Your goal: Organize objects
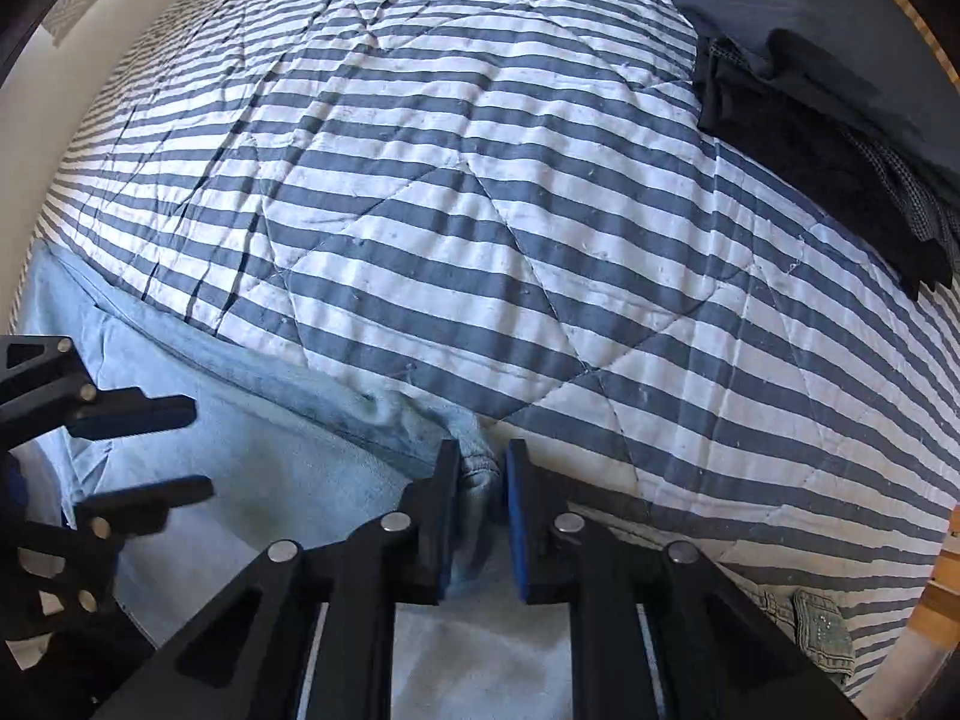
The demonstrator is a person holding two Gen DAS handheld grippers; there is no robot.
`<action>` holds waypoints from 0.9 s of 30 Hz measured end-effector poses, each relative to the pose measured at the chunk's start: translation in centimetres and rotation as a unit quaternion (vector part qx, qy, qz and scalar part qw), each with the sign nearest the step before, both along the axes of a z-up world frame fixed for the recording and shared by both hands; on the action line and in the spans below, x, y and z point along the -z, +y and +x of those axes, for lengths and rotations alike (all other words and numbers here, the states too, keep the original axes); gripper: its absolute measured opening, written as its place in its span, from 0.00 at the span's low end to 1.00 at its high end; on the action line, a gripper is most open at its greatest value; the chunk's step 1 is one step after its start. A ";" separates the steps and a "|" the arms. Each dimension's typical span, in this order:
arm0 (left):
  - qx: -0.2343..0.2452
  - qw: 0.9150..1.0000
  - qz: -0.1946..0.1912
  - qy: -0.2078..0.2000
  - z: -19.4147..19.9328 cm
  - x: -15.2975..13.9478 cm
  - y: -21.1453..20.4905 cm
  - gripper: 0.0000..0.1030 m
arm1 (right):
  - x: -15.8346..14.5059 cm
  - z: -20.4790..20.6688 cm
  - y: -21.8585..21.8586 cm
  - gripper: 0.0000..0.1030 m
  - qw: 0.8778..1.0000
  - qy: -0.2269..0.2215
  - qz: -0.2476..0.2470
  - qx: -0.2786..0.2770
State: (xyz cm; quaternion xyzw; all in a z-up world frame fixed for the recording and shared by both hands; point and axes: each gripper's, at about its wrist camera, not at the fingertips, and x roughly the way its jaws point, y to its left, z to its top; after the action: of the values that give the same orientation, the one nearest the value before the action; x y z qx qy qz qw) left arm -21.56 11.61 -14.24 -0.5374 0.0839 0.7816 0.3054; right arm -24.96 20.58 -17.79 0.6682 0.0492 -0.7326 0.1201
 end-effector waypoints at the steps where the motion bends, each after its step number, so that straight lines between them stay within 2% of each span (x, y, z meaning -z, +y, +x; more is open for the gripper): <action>1: -0.006 1.000 -0.006 -0.004 0.2 0.5 -0.9 0.24 | -0.4 0.2 0.2 0.08 1.000 0.010 -0.003 0.004; 2: -0.009 1.000 -0.014 -0.010 0.4 1.3 -1.8 0.24 | -0.9 0.3 0.3 0.07 1.000 0.019 -0.007 0.008; 4: -0.027 0.999 -0.032 -0.020 0.4 2.8 -3.3 0.24 | -1.8 0.0 1.7 0.07 0.998 0.033 -0.047 0.038; 7: -0.047 0.998 -0.031 -0.005 -0.2 3.1 -4.7 0.24 | 0.0 -1.7 4.3 0.07 0.988 0.002 -0.113 0.105; 8: -0.058 0.998 -0.031 0.001 -0.6 3.0 -5.2 0.24 | 0.5 -1.9 4.2 0.08 0.989 -0.004 -0.109 0.103; 10: -0.076 0.997 -0.021 -0.004 -1.3 2.9 -6.2 0.24 | 0.1 -1.7 3.8 0.13 0.992 0.016 -0.088 0.086; 12: -0.088 0.995 -0.035 0.004 -1.7 3.1 -7.0 0.23 | -2.0 -0.8 4.1 0.18 0.990 0.050 -0.094 0.090; 14: -0.098 0.994 -0.044 0.005 -1.9 3.5 -7.9 0.24 | -4.5 0.7 4.6 0.19 0.987 0.081 -0.103 0.089; 17: -0.122 0.992 -0.034 0.002 -2.0 3.3 -9.1 0.26 | -5.4 2.8 4.2 0.18 0.989 0.071 -0.114 0.056; 21: -0.152 0.988 -0.013 0.017 -0.8 1.0 -11.0 0.26 | -1.6 3.8 1.5 0.18 0.994 0.028 -0.101 0.032; 24: -0.177 0.984 -0.011 0.027 1.5 -1.1 -14.5 0.26 | 1.0 3.4 1.1 0.17 0.996 0.023 -0.076 0.044; 27: -0.230 0.972 -0.016 0.035 4.4 -2.9 -20.2 0.26 | 1.2 3.2 1.4 0.16 0.994 0.026 -0.086 0.062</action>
State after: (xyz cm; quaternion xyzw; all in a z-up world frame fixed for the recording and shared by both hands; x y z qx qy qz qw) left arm -17.12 -8.60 -11.30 -0.5191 -0.0186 0.8480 0.1057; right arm -21.77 21.99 -18.95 0.6380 -0.0525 -0.7572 0.1298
